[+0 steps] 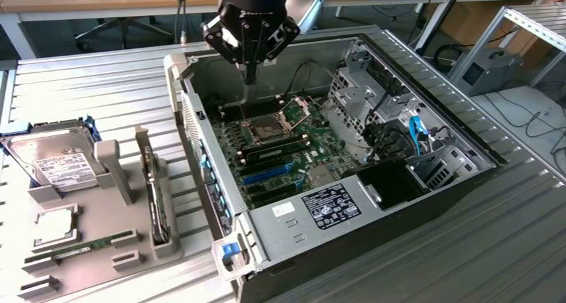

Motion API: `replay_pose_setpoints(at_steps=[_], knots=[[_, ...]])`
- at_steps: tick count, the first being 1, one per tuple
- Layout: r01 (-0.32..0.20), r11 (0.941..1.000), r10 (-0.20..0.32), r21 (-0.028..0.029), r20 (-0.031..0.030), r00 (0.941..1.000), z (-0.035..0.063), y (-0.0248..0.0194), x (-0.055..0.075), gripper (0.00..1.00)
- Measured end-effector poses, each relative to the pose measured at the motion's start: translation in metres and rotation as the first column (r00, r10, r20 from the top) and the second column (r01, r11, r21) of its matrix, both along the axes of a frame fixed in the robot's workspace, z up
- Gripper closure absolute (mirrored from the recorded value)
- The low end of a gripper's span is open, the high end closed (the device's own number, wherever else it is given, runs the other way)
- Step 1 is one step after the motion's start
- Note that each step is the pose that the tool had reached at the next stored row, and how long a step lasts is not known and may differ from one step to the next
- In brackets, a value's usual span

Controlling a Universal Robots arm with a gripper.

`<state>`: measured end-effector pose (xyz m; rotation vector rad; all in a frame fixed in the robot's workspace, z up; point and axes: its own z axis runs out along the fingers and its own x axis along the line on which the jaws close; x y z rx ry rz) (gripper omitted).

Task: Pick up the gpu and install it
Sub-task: 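Reach for the gpu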

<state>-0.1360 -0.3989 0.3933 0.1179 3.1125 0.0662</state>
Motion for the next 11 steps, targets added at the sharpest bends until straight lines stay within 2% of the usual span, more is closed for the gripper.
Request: replay_pose_setpoints(at_steps=[11], knots=[[0.0,1.0,0.0,0.0,0.0,1.0,0.0,0.0,-0.0027,0.89]])
